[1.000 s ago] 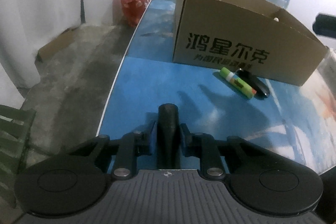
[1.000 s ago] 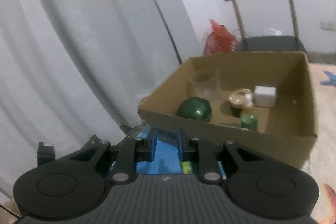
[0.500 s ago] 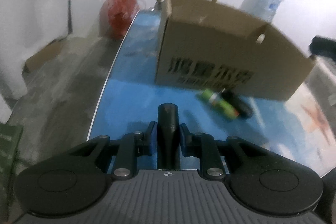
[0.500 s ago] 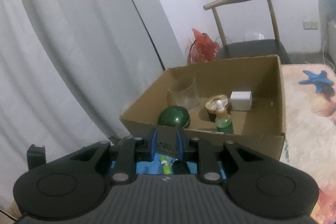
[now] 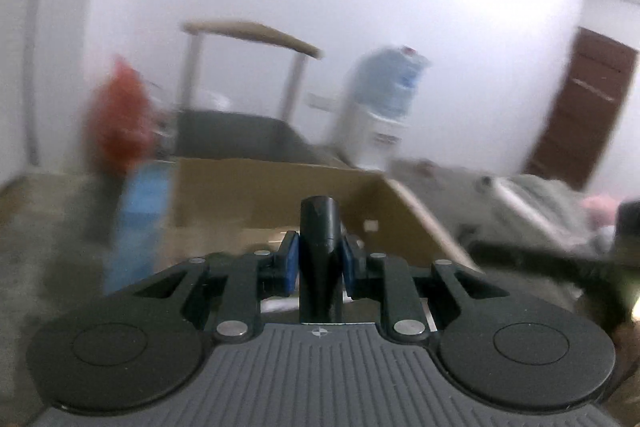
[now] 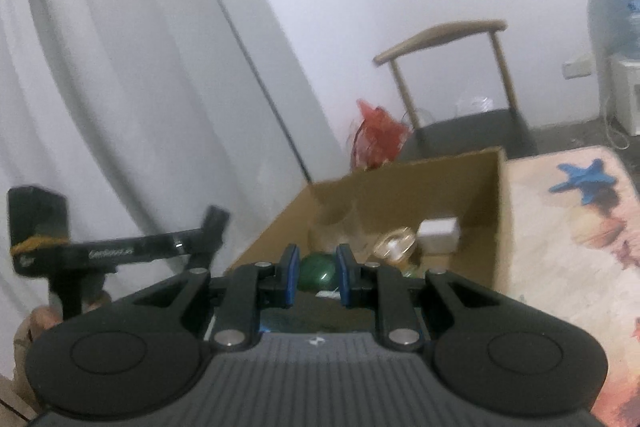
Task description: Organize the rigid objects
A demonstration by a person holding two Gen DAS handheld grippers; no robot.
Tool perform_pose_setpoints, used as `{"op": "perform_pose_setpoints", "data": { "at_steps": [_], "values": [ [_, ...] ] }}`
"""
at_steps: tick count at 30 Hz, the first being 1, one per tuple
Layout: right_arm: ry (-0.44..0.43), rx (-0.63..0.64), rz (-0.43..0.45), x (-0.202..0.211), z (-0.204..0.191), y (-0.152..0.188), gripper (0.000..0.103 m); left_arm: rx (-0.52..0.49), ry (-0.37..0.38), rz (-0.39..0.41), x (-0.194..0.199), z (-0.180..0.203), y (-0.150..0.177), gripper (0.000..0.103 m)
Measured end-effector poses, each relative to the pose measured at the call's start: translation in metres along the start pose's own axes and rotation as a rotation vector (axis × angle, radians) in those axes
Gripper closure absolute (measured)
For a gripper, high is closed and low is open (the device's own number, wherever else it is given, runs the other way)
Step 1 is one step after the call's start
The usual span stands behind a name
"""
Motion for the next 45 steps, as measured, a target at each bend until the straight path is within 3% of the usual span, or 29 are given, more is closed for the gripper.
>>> {"op": "perform_pose_setpoints", "data": {
  "at_steps": [2,6,10,14,17,19,23,28,31,34,41,45],
  "values": [
    [0.014,-0.023,0.030,0.007,0.013,-0.005,0.081,0.011,0.076,-0.060,-0.035,0.015,-0.008,0.082],
    [0.042,-0.074,0.084,0.025,0.042,-0.010,0.081,0.079,0.149,-0.223,-0.120,0.039,-0.009,0.082],
    [0.057,-0.132,0.111,0.042,0.071,-0.010,0.081,0.082,0.081,-0.365,-0.191,0.048,0.008,0.082],
    [0.062,-0.174,0.121,0.054,0.093,-0.007,0.081,0.067,-0.020,-0.454,-0.226,0.040,0.032,0.082],
    [0.061,-0.195,0.131,0.059,0.106,-0.006,0.081,-0.016,-0.065,-0.420,-0.232,0.043,0.028,0.080],
    [0.060,-0.205,0.128,0.062,0.112,-0.005,0.081,-0.001,-0.024,-0.421,-0.230,0.048,0.027,0.077],
    [0.053,-0.208,0.116,0.062,0.114,-0.004,0.081,-0.053,-0.030,-0.380,-0.218,0.054,0.021,0.072],
    [0.040,-0.152,0.090,0.053,0.102,-0.013,0.081,-0.076,0.014,-0.300,-0.175,0.051,0.004,0.063],
    [0.023,-0.094,0.026,0.035,0.087,-0.020,0.081,-0.075,0.024,-0.220,-0.139,0.039,-0.006,0.053],
    [-0.008,-0.034,-0.085,0.008,0.067,-0.026,0.081,-0.062,0.016,-0.169,-0.109,0.017,-0.009,0.052],
    [-0.033,0.045,-0.388,-0.064,0.025,-0.035,0.081,-0.053,0.012,-0.163,-0.086,-0.029,0.007,0.052],
    [-0.027,-0.025,-0.624,-0.114,0.017,-0.018,0.080,-0.041,0.034,-0.144,-0.080,-0.047,0.009,0.052]
  ]
}}
Point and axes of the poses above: each gripper's, at about its wrist camera, not at the fingertips, and x roughly against the way its jaws point, z to its right, y to its underside, the point moved 9 cm from there along -x, roughly the way its jaws point, and after that the axes turned 7 degrees about y, right-handed, at the moved point
